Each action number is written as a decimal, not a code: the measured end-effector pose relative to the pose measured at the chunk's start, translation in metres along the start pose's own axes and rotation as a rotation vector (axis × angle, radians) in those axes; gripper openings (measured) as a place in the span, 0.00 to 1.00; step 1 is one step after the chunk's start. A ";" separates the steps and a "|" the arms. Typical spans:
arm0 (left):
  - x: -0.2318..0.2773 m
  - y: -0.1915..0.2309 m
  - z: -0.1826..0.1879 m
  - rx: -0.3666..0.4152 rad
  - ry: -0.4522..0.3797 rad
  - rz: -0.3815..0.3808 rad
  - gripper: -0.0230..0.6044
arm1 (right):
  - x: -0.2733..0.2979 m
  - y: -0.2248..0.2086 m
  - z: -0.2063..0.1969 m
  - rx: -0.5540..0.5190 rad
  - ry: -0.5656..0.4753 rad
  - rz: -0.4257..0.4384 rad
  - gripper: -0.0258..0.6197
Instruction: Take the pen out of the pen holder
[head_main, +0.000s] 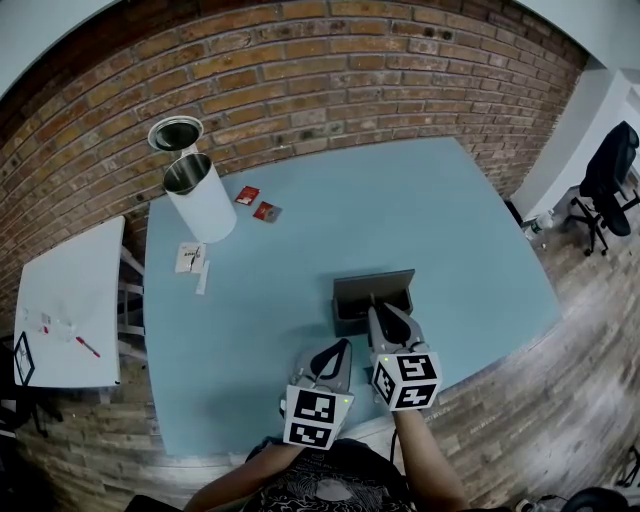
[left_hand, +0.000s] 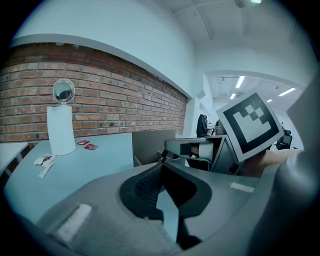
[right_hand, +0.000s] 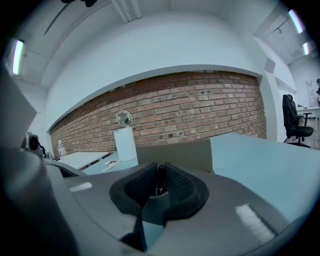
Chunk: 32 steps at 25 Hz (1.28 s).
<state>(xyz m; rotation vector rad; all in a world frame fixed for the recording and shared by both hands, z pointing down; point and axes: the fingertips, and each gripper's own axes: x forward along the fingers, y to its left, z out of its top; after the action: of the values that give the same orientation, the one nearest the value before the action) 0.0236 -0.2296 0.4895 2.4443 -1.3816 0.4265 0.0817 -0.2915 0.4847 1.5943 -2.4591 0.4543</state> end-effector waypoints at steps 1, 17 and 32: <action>-0.001 0.000 0.000 0.000 -0.001 0.000 0.04 | -0.002 0.001 0.003 -0.007 -0.007 0.000 0.12; -0.014 -0.014 0.005 0.029 -0.022 -0.022 0.04 | -0.040 0.006 0.039 -0.060 -0.124 -0.036 0.12; -0.031 -0.028 0.008 0.052 -0.046 -0.046 0.04 | -0.082 0.015 0.049 -0.061 -0.190 -0.065 0.12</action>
<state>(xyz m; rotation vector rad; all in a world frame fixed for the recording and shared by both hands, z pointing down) 0.0339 -0.1953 0.4664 2.5371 -1.3458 0.4027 0.1024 -0.2326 0.4114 1.7609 -2.5181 0.2258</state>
